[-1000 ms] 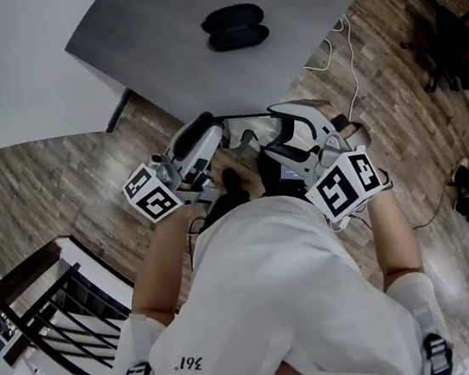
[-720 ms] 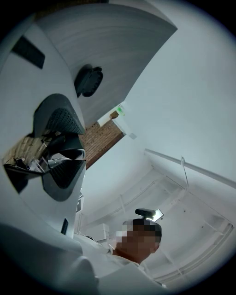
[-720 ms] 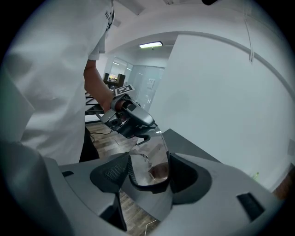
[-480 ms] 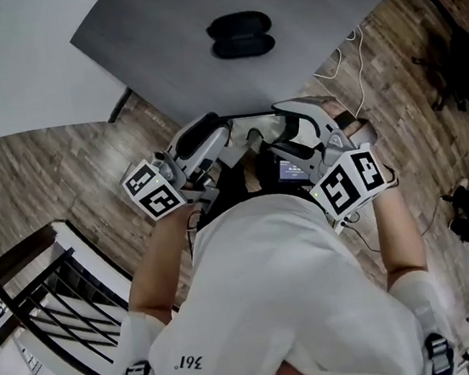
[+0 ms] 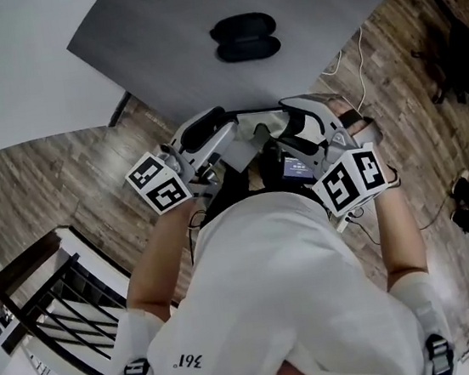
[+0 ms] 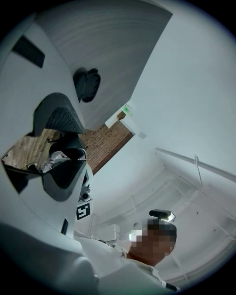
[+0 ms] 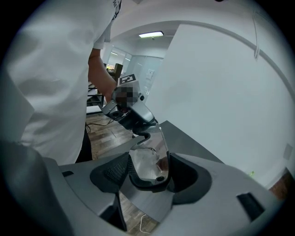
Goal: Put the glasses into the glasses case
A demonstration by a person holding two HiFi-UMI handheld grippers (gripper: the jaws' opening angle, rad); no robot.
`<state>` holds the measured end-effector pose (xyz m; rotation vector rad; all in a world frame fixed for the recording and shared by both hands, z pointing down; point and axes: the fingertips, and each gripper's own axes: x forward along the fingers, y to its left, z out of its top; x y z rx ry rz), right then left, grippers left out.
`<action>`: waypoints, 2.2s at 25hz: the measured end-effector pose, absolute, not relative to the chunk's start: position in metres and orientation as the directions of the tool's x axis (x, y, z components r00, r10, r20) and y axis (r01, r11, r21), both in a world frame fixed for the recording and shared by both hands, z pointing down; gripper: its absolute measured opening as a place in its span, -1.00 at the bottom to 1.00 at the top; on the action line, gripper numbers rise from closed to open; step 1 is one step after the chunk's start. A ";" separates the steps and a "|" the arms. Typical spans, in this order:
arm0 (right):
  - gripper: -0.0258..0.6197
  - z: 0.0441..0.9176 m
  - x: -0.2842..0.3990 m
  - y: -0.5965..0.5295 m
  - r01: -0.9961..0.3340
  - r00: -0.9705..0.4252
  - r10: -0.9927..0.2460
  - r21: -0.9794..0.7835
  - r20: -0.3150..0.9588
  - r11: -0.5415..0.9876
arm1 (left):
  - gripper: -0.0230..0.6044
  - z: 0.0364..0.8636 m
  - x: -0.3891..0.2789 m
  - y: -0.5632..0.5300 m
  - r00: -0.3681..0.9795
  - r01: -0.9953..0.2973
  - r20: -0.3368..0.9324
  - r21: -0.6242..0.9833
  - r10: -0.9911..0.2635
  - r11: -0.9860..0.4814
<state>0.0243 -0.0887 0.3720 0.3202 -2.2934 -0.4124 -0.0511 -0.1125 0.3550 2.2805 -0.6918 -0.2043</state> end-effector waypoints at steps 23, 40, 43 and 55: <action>-0.04 0.386 0.023 -0.178 -0.118 -0.681 -0.399 0.446 0.613 0.887 | -0.37 0.361 -0.054 -0.200 0.854 -0.364 -0.004 0.709 -0.520 -0.604; -0.04 0.430 0.016 -0.223 -0.100 -0.668 -0.395 0.449 0.631 0.888 | -0.37 0.405 -0.062 -0.244 0.824 -0.395 0.046 0.761 -0.564 -0.515; -0.04 0.436 0.016 -0.230 -0.095 -0.672 -0.391 0.450 0.630 0.888 | -0.37 0.412 -0.063 -0.251 0.823 -0.396 0.055 0.767 -0.565 -0.504; -0.04 0.466 0.014 -0.266 -0.084 -0.654 -0.372 0.426 0.659 0.901 | -0.37 0.452 -0.078 -0.284 0.793 -0.400 0.076 0.813 -0.604 -0.423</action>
